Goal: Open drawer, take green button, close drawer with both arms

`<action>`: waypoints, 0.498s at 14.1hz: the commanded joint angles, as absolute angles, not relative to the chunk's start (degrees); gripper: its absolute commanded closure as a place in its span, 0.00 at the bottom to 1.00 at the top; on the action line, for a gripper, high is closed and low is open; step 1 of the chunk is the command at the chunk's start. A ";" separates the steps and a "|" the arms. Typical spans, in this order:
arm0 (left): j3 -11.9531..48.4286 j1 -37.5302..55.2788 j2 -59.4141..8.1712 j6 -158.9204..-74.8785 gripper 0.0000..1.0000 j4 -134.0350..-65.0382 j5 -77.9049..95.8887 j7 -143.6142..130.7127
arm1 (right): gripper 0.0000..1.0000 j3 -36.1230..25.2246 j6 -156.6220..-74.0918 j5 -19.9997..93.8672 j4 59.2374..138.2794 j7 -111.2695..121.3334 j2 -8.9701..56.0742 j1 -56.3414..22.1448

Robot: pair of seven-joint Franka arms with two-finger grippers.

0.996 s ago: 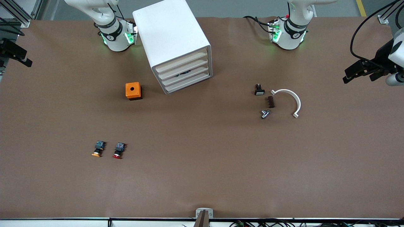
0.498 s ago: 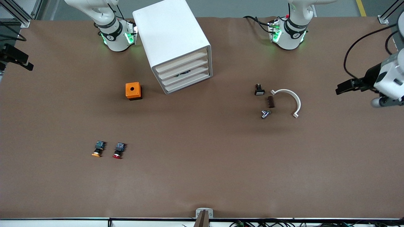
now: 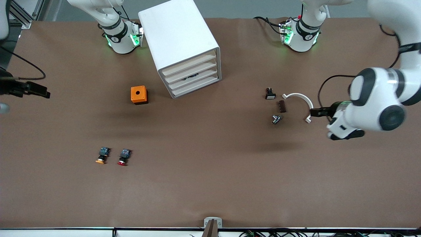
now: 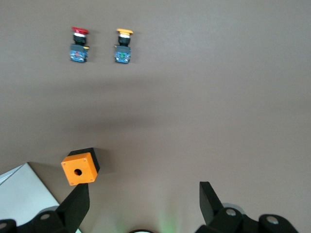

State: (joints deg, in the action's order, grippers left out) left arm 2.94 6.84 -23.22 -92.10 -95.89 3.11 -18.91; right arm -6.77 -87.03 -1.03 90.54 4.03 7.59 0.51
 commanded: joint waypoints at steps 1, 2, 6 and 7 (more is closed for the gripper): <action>2.90 12.28 -30.47 -87.90 0.00 -86.34 8.49 -32.28 | 0.00 -5.98 -85.17 -1.15 88.59 -0.32 8.88 -0.34; 2.90 14.04 -32.24 -87.19 0.00 -84.05 11.48 -38.09 | 0.00 -5.80 -83.77 -1.14 88.51 -7.75 8.70 -2.70; 2.90 19.77 -36.99 -86.92 0.00 -80.87 27.65 -64.45 | 0.00 -5.45 -81.12 -0.97 88.51 -26.25 8.00 -10.70; 2.90 19.86 -38.48 -86.84 0.00 -80.08 31.51 -71.30 | 0.00 -5.45 -81.38 -0.88 88.51 -30.72 8.00 -12.55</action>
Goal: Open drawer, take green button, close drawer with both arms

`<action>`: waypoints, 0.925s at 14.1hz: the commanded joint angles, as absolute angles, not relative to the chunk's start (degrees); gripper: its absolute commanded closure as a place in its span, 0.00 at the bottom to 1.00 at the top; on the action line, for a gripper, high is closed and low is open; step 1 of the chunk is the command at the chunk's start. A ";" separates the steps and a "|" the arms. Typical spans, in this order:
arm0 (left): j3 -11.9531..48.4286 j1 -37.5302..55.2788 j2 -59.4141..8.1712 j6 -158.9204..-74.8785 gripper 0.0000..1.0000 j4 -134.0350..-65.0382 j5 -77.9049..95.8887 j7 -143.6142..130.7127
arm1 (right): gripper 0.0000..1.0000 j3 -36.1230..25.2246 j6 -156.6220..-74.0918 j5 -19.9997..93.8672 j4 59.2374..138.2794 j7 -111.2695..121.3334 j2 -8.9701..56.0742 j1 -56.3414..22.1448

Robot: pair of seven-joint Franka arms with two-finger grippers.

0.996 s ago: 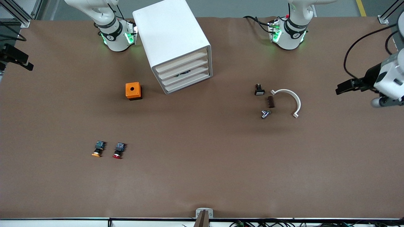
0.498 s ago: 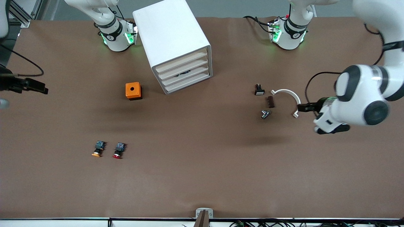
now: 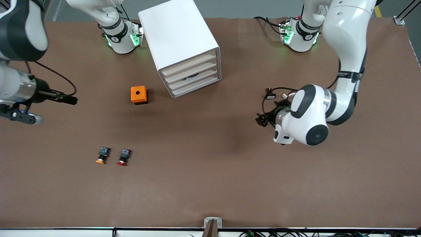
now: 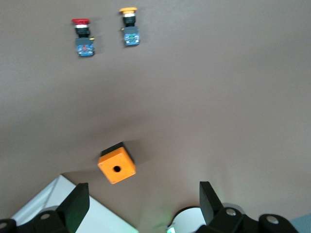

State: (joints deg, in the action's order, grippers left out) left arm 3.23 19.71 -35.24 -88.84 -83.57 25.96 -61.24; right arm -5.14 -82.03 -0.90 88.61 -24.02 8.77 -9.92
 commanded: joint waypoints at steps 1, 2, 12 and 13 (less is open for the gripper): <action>2.99 20.21 -39.45 -86.84 0.00 -80.07 34.95 -78.07 | 0.00 -5.45 -81.65 -0.88 88.59 -34.15 8.09 -14.22; 2.99 21.52 -40.68 -86.84 0.00 -79.98 37.76 -84.49 | 0.00 -5.45 -82.00 -0.88 88.68 -36.54 8.17 -16.07; 7.55 27.33 -54.04 -82.62 0.00 -78.49 54.75 -121.44 | 0.00 -5.54 -86.40 2.81 90.70 -48.69 8.17 -21.09; 8.34 27.42 -54.40 -82.18 0.04 -78.49 54.76 -121.99 | 0.00 -5.54 -86.31 2.81 90.79 -48.78 8.17 -21.53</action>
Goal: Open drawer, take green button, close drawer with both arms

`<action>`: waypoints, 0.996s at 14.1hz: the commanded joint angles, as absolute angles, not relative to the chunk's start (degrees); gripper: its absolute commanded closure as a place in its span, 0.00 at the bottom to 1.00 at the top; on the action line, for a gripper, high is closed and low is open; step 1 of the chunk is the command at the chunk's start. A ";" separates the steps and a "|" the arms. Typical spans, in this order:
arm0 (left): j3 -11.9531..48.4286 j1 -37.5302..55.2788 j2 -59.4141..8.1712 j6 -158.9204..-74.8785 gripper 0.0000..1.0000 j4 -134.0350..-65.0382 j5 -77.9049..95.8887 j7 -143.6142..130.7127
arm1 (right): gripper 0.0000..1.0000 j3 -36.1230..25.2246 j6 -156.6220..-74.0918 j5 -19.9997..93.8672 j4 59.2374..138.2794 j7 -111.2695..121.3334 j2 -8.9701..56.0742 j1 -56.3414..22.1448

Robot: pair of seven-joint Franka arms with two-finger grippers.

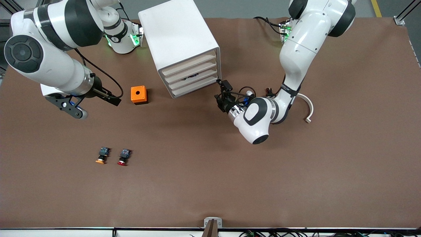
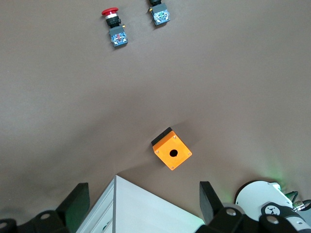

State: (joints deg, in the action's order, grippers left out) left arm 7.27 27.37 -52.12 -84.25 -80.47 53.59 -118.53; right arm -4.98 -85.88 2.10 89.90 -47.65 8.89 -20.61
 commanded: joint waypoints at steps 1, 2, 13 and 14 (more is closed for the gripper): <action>9.05 27.60 -54.93 -81.74 0.17 -78.49 54.84 -122.34 | 0.00 -5.54 -86.31 2.81 91.14 -48.87 8.17 -22.06; 9.49 27.60 -55.37 -81.74 0.24 -78.49 55.19 -123.13 | 0.00 -5.54 -86.48 2.81 91.23 -48.87 8.17 -22.15; 9.49 33.31 -59.33 -81.74 0.57 -78.66 58.09 -126.56 | 0.00 -5.54 -88.76 3.60 91.32 -59.48 8.70 -25.31; 9.49 33.57 -59.33 -81.74 0.64 -78.75 58.01 -126.56 | 0.00 -5.54 -89.64 4.47 91.32 -60.89 8.70 -26.44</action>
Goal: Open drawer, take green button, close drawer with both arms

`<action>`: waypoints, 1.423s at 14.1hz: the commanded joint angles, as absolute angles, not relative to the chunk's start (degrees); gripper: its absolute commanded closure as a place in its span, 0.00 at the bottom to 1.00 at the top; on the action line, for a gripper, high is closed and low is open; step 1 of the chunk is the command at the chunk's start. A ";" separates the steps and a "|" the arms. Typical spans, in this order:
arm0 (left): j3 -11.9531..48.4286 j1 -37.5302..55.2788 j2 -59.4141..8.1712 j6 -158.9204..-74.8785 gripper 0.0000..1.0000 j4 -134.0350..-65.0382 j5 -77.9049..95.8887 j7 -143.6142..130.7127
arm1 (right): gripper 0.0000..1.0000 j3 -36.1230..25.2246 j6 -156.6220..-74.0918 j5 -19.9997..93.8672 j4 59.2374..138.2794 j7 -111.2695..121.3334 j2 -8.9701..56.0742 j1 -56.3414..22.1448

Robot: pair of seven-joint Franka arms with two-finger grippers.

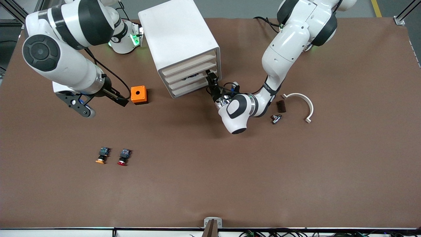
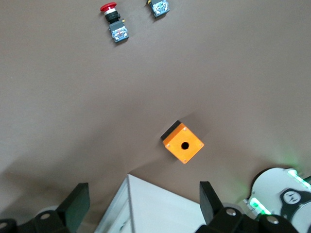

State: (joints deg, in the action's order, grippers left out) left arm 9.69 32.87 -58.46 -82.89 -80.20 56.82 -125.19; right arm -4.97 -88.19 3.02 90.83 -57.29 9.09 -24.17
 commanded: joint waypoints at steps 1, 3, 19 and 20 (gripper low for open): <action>9.58 33.66 -59.33 -81.74 0.74 -78.92 58.27 -126.65 | 0.00 -5.54 -90.87 4.74 91.41 -62.74 8.70 -27.50; 9.49 33.57 -59.76 -81.74 0.84 -79.01 59.32 -128.40 | 0.00 -5.54 -93.85 4.75 92.63 -65.90 8.79 -30.58; 8.53 20.84 -60.12 -82.44 0.91 -76.64 60.82 -128.67 | 0.00 -5.62 -111.87 3.96 96.68 -98.60 19.59 -50.18; 8.53 20.48 -60.12 -82.44 0.90 -76.64 60.82 -128.67 | 0.00 -5.62 -112.58 3.87 96.68 -99.57 20.47 -50.88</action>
State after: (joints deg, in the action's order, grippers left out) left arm 8.56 21.52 -59.72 -82.98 -77.84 58.69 -128.23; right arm -4.93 -111.06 4.30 97.00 -96.36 18.64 -48.71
